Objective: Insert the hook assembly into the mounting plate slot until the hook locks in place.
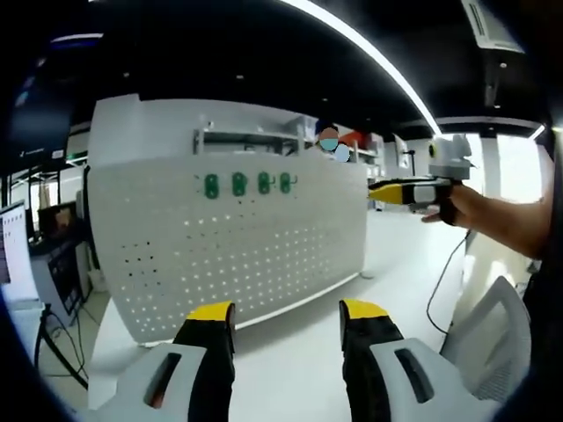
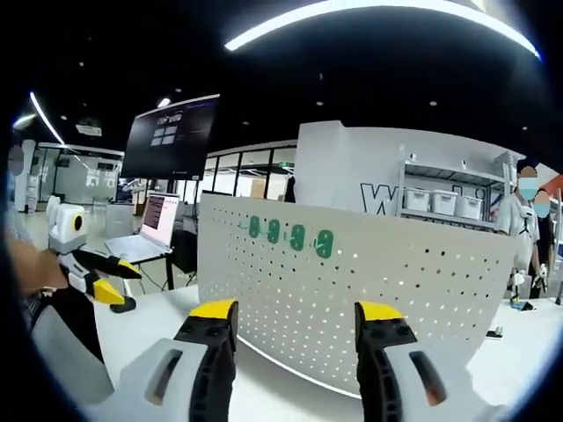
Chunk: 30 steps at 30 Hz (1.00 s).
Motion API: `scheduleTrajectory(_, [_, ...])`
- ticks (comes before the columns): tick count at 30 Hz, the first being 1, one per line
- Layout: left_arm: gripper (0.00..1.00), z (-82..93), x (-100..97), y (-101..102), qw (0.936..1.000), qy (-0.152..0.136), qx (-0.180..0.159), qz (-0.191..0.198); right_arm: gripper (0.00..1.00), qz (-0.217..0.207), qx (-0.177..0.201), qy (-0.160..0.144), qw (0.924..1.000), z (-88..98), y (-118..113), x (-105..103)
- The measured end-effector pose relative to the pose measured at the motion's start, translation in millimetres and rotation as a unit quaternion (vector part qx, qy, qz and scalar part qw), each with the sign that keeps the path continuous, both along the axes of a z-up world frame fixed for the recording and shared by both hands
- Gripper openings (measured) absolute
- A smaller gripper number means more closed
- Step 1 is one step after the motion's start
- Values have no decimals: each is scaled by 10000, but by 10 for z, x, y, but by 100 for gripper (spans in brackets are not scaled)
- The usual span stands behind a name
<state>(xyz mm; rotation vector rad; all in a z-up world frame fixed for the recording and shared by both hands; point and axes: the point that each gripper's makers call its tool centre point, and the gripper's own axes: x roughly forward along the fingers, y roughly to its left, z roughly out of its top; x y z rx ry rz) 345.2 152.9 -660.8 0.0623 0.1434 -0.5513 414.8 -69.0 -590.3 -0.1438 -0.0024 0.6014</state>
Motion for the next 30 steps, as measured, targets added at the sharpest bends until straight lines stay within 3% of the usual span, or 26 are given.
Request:
scheduleTrajectory(9, [53, 26, -27, 86, 9999, 28, -6, 142, 57, 174, 222, 200, 9994, -33, -175, -308])
scheduleTrajectory(15, [55, 115, -62, 105, 9997, -7, -167, 175, 60, 508, 243, 350, 9978, -158, -139, -518])
scheduleTrajectory(22, [56, 200, -84, 134, 9994, -70, -252, 217, 61, 490, 269, 446, 9974, -273, -130, -650])
scheduleTrajectory(30, [58, 238, -100, 173, 9991, -128, -316, 267, 64, 360, 259, 378, 9983, -206, -163, -757])
